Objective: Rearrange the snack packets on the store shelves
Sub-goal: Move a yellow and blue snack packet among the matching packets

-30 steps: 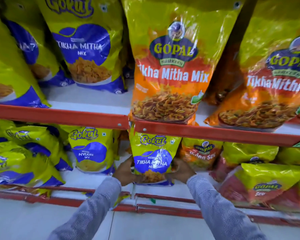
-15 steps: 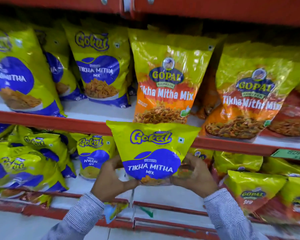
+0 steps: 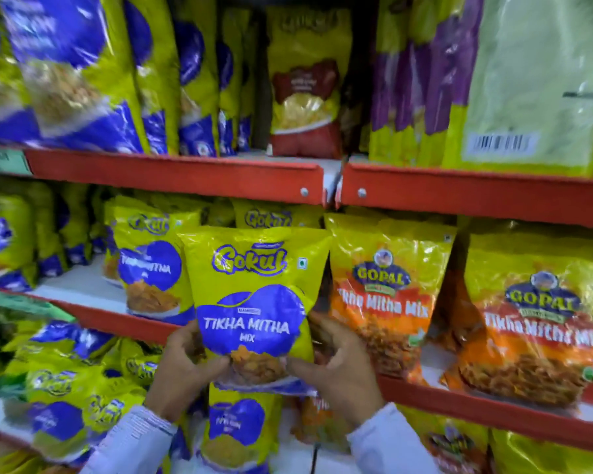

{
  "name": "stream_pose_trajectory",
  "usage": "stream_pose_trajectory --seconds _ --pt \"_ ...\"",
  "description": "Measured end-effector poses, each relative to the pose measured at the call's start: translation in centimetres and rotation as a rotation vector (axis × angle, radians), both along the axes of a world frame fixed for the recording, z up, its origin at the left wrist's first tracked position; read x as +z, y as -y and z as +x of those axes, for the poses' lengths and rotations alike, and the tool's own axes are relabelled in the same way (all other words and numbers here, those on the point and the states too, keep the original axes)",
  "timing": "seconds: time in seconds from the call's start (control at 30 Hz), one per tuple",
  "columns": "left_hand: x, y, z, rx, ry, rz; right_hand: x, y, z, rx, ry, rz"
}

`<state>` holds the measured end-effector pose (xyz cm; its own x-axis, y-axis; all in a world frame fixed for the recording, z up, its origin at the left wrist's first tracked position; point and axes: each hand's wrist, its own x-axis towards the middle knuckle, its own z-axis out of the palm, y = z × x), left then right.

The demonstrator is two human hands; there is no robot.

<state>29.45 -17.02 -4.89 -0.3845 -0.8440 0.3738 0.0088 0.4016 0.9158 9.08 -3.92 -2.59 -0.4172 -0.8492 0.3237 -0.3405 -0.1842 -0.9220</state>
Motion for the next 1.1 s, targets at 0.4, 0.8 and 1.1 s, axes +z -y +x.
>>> stream_pose_trajectory --seconds 0.4,0.8,1.1 --pt "2.3 9.4 -4.6 -0.050 0.011 0.069 1.0 8.3 0.3 -0.178 -0.105 0.103" --pt "11.2 10.1 -7.6 0.447 0.275 -1.004 10.1 11.3 1.0 -0.730 -1.100 -0.117" --pt "13.6 11.8 -8.5 0.417 0.363 -0.989 12.1 12.7 -1.0 -0.792 -1.233 -0.060"
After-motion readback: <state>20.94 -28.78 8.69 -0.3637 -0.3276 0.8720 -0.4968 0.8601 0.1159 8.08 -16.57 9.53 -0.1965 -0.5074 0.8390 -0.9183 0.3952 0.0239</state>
